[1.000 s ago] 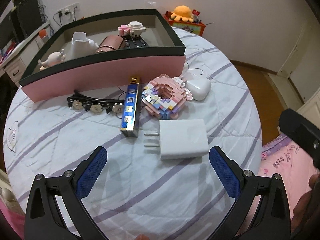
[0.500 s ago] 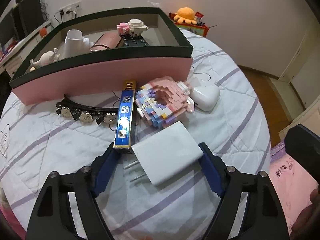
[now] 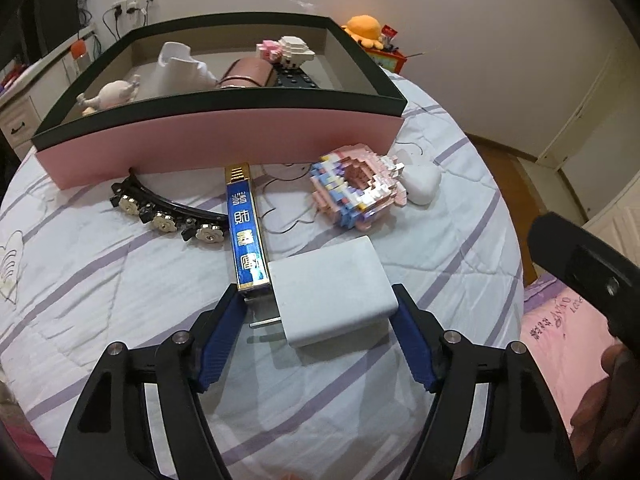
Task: Organize rigid objects
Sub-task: 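Carry the white charger into the box and open the left gripper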
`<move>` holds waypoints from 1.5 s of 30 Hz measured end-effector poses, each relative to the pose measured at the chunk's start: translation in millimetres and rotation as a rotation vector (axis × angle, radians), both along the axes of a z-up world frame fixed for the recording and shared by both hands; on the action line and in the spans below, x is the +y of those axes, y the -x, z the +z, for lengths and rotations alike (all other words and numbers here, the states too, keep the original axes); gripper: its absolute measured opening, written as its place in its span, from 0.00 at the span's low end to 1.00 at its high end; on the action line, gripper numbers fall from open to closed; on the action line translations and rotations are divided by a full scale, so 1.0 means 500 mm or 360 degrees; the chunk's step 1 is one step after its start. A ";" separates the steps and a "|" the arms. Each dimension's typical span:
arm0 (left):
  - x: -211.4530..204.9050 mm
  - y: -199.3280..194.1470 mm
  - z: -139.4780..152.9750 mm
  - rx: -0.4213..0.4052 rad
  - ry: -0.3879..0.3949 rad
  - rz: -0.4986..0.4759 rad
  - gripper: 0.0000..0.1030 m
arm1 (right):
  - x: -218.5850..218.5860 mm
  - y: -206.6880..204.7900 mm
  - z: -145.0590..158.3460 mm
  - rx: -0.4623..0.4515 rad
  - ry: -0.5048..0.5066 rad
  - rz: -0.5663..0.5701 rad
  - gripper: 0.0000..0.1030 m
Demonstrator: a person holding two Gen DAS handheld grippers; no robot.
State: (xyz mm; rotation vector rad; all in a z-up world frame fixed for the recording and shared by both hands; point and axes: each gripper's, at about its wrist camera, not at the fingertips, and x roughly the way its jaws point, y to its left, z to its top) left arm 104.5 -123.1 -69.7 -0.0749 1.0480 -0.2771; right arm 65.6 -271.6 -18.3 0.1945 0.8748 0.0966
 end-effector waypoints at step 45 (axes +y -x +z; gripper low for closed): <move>0.262 -0.285 0.146 -0.0303 0.0031 0.0225 0.68 | 0.174 -0.201 0.066 -0.0092 0.0138 0.0112 1.00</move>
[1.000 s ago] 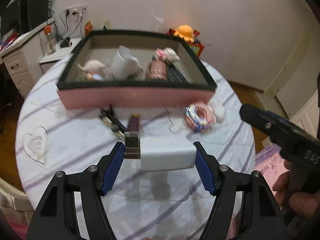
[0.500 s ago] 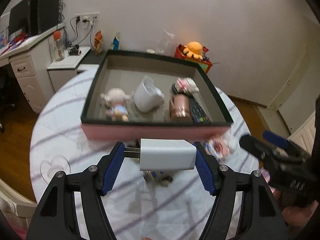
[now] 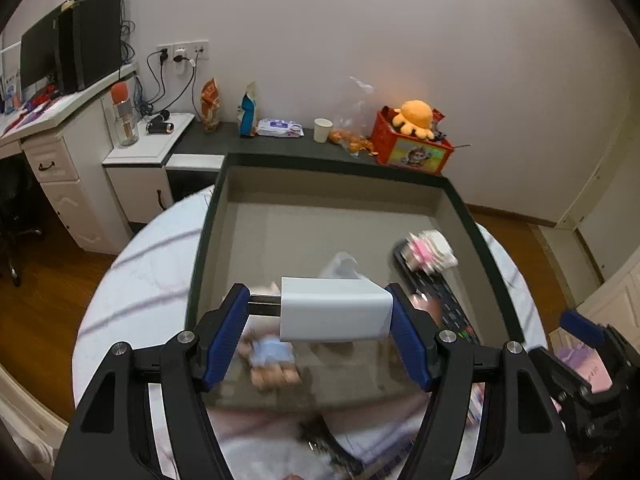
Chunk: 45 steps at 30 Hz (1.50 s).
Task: Organize rigid objects
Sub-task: 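Carry the white charger into the box and open the left gripper, then move the right gripper to the pink brick ring and grasp it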
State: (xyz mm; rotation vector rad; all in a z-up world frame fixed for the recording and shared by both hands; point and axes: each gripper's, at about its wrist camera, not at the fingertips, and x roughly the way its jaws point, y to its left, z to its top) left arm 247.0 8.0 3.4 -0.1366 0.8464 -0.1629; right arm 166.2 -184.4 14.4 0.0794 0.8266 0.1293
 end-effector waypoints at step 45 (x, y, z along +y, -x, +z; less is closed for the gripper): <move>0.026 0.136 0.047 -0.0006 -0.0166 0.0027 1.00 | 0.010 0.074 0.031 -0.0044 0.0006 -0.0010 1.00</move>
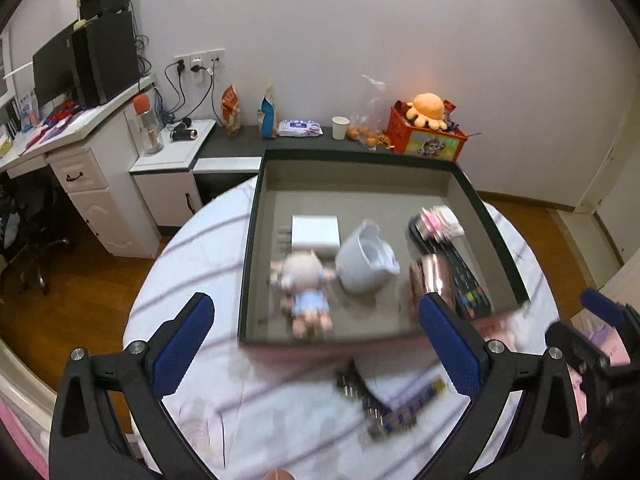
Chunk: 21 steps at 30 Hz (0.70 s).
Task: Organize rigid objects
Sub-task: 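Move the right gripper to the pink brick ring and grasp it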
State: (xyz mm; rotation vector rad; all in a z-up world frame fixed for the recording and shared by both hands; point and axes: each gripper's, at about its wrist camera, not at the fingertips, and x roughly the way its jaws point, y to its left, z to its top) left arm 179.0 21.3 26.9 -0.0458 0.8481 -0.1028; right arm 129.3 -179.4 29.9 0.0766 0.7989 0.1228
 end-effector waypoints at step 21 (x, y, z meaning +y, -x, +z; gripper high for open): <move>-0.014 0.167 -0.045 0.0067 0.0025 0.0042 1.00 | -0.020 0.103 -0.045 0.0075 -0.0009 -0.0016 1.00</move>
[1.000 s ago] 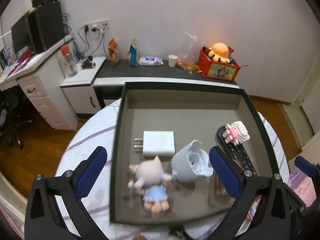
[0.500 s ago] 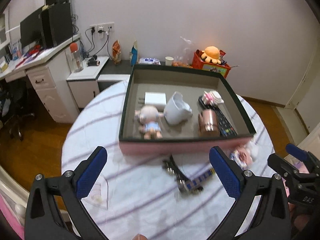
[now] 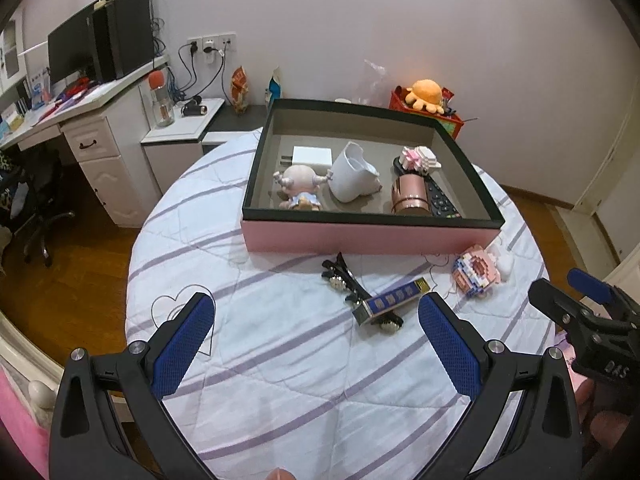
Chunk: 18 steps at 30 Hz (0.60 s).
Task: Organize rigid objects
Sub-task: 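Move the right gripper to the pink brick ring and grasp it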
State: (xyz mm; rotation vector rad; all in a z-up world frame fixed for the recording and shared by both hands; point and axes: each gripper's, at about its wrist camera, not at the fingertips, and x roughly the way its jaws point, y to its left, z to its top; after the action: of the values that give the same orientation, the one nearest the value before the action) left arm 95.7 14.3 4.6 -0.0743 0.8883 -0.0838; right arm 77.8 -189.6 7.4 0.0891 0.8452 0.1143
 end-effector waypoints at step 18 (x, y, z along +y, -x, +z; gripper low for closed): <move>-0.014 -0.065 -0.067 0.0126 -0.0009 -0.0022 1.00 | -0.006 -0.118 -0.135 0.0222 0.0126 -0.0040 1.00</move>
State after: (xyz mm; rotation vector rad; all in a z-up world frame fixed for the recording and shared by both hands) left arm 128.1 7.5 -28.7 -0.0667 0.9681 -0.0916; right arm 136.9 -192.8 -60.2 0.0333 0.9864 0.0512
